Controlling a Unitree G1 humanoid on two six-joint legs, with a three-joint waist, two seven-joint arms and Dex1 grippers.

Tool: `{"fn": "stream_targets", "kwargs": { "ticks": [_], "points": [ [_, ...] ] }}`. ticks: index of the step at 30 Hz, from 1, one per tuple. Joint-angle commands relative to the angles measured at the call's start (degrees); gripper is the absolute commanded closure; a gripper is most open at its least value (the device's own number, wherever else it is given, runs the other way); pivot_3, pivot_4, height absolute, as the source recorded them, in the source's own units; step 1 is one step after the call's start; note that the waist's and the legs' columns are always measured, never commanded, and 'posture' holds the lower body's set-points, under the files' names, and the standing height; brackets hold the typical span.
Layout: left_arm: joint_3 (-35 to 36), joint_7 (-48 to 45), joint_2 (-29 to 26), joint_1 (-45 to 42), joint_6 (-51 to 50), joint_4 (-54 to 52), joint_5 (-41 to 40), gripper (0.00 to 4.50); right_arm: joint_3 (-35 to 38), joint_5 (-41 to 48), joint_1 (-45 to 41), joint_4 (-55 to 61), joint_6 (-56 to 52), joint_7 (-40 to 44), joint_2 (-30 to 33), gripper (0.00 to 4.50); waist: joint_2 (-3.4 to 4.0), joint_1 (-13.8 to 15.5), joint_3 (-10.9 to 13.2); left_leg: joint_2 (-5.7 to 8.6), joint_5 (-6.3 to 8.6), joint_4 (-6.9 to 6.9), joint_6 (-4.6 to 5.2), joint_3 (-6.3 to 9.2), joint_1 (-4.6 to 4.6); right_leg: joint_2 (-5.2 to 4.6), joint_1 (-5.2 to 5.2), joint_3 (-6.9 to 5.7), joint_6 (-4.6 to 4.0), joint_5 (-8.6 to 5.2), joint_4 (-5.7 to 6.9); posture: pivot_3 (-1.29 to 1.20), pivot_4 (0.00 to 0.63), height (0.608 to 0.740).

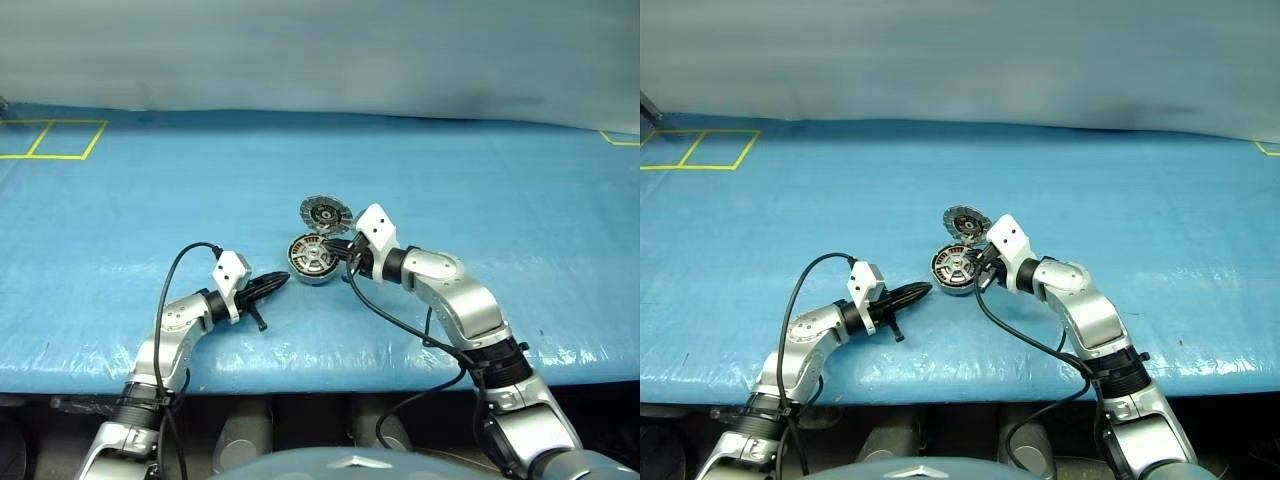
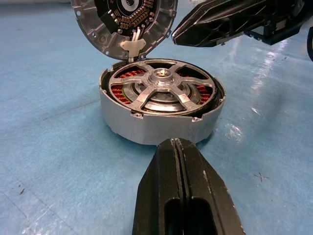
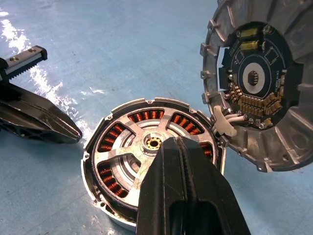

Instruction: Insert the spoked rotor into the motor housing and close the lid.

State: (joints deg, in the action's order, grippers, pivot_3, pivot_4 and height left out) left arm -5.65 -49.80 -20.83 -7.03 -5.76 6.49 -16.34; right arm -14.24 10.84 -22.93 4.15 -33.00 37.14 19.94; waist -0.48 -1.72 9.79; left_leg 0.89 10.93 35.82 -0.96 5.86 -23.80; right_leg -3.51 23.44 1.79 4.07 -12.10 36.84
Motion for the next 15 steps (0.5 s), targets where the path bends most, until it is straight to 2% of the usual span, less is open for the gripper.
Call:
{"fn": "stream_targets", "kwargs": {
  "ticks": [1,10,15],
  "points": [
    [0.98,0.77,-0.19,0.47,0.03,-2.71,-0.51,4.50,-0.42,-0.80,-1.02,-0.92,0.73,-0.25,-0.79,4.47,0.00,-0.03,0.00,0.00,0.00,0.00,0.00,0.00,0.00,0.00,0.00,0.00,0.00,0.00,0.00,0.00,0.150,0.740],
    [0.91,1.54,0.16,0.70,0.04,-2.89,-0.48,4.50,-1.74,-3.24,0.34,-5.16,-1.05,-2.78,-2.24,4.47,0.03,-0.32,-0.02,-0.01,0.00,-0.01,0.00,0.00,0.12,0.01,-0.09,0.00,-0.01,0.00,0.03,0.00,0.150,0.740],
    [1.64,1.05,0.71,-0.05,-1.05,-3.28,-2.47,4.50,1.05,-0.01,1.25,-0.21,0.86,-1.65,-3.16,4.47,0.03,-0.33,-0.03,-0.01,0.00,0.01,-0.01,0.00,0.14,0.01,-0.11,0.00,-0.01,0.00,0.04,0.00,0.150,0.740]
  ]
}}
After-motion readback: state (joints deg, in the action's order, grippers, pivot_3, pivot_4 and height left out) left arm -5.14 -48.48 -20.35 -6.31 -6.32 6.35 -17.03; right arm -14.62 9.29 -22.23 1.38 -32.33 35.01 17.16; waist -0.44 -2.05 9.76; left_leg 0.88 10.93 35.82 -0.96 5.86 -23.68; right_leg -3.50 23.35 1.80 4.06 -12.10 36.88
